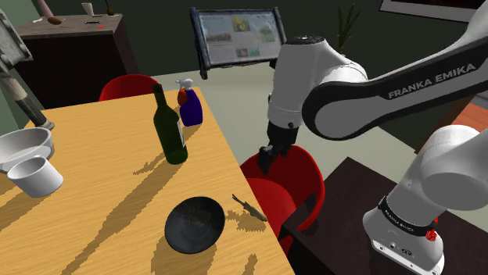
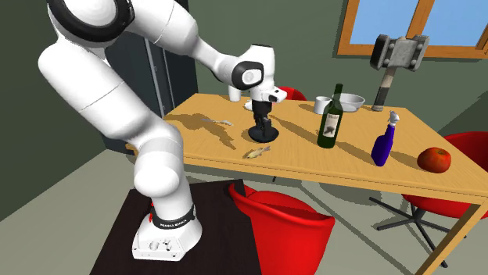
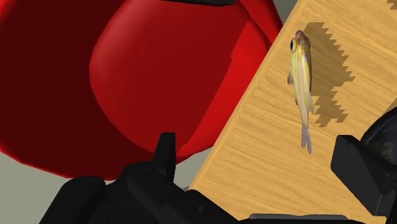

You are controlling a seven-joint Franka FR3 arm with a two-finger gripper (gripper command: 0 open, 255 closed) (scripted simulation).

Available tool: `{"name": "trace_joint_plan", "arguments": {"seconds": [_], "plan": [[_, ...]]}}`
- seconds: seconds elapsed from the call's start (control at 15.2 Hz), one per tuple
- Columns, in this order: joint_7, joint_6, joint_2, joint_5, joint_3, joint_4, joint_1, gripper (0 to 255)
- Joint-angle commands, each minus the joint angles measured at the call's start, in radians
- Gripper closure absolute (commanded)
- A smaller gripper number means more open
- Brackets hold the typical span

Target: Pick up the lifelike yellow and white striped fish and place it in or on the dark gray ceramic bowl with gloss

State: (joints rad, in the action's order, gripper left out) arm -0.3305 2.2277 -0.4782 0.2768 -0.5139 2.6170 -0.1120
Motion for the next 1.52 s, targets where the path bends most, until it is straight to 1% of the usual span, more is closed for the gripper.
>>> {"name": "trace_joint_plan", "arguments": {"seconds": [0.0,0.13,0.26,0.4,0.53,0.86,0.99,1.06,1.45], "plan": [[-0.055,0.067,0.075,-0.009,-0.056,-0.012,0.005,0],[-0.110,0.130,0.149,-0.034,-0.108,-0.022,0.018,0],[-0.176,0.192,0.232,-0.078,-0.161,-0.037,0.037,0],[-0.261,0.250,0.323,-0.151,-0.215,-0.057,0.062,0],[-0.355,0.295,0.412,-0.245,-0.254,-0.080,0.084,0],[-0.438,0.367,0.501,-0.360,-0.252,-0.071,0.095,0],[-0.478,0.393,0.539,-0.416,-0.243,-0.071,0.094,0],[-0.490,0.401,0.550,-0.432,-0.239,-0.071,0.093,0],[-0.490,0.401,0.550,-0.432,-0.238,-0.071,0.091,0]]}}
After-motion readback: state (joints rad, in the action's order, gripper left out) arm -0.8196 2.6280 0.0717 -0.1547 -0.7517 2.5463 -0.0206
